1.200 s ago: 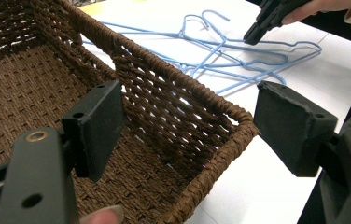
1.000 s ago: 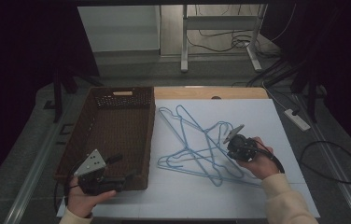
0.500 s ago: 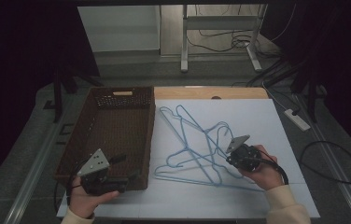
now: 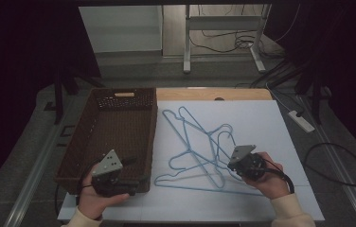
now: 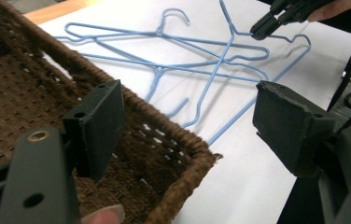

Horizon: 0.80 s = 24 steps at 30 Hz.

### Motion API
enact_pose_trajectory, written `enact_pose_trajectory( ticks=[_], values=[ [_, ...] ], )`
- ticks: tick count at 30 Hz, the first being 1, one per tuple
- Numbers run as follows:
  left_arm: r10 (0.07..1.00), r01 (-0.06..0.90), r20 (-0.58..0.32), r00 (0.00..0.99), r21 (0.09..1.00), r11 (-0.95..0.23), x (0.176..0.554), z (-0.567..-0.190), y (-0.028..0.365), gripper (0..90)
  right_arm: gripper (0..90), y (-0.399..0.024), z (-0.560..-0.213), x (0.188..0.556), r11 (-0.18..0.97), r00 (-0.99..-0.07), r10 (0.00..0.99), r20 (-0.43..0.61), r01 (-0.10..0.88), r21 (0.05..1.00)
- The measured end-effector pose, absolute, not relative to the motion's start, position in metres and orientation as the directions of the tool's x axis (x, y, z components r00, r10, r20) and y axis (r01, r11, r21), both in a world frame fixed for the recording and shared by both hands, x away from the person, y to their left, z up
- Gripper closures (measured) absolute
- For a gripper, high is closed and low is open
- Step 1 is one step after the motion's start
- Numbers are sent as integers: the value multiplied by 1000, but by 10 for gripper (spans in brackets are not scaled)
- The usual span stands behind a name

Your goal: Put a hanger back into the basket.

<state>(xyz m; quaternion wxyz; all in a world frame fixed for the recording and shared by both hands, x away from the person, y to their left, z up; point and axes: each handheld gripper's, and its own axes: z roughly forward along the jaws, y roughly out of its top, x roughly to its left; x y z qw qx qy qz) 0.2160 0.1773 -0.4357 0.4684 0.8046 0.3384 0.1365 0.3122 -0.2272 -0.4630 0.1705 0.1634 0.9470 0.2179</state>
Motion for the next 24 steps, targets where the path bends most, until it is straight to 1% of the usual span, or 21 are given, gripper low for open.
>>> enact_pose_trajectory(
  ticks=[15, 24],
  values=[
    [613, 390, -78, 786, 832, -395, 221, -430, 145, 254, 881, -234, -461, 302, 843, -897, 364, -252, 202, 498],
    [576, 398, -103, 811, 819, -414, 229, -430, 122, 254, 881, -235, -462, 301, 842, -904, 352, -243, 192, 504]
  ],
)
